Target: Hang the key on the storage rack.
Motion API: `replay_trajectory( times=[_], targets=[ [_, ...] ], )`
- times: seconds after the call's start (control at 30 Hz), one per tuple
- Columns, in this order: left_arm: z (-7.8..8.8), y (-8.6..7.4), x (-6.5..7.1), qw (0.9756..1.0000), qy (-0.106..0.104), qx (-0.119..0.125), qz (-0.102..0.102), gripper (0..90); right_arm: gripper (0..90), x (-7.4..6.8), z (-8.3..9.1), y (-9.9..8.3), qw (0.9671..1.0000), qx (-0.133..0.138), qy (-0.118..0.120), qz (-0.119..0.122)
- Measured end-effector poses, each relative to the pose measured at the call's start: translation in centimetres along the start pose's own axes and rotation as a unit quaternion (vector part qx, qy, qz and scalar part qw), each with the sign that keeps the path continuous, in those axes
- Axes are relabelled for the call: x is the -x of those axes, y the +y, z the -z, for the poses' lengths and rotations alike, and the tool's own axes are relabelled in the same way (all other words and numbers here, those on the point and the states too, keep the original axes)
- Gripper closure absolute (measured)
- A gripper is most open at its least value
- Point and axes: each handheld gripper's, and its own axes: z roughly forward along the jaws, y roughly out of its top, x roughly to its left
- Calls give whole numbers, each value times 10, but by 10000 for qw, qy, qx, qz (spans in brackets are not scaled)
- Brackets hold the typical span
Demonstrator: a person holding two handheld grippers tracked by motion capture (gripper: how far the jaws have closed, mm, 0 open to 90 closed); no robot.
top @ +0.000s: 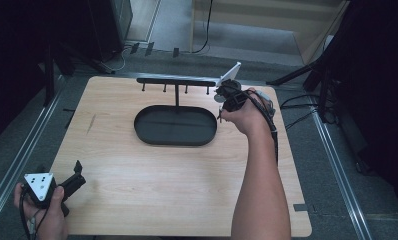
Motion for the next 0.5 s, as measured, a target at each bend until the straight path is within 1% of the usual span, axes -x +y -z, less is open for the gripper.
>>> replay_trajectory(
  times=[0.13,0.37,0.4,0.47,0.5],
  targets=[
    [0,0,0,10000,-3,5,9,22,882,-6,4,10,10000,33,-25,0],
    [0,0,0,10000,2,2,7,22,881,-16,11,27,9998,122,-100,80],
    [0,0,0,10000,-2,1,3,22,881,-18,13,30,9999,125,-106,17],
    [0,0,0,10000,-1,1,9,22,882,-21,15,37,9998,181,-116,29],
    [0,0,0,10000,-2,1,13,22,882,-21,15,37,9998,181,-116,29]
  ],
)
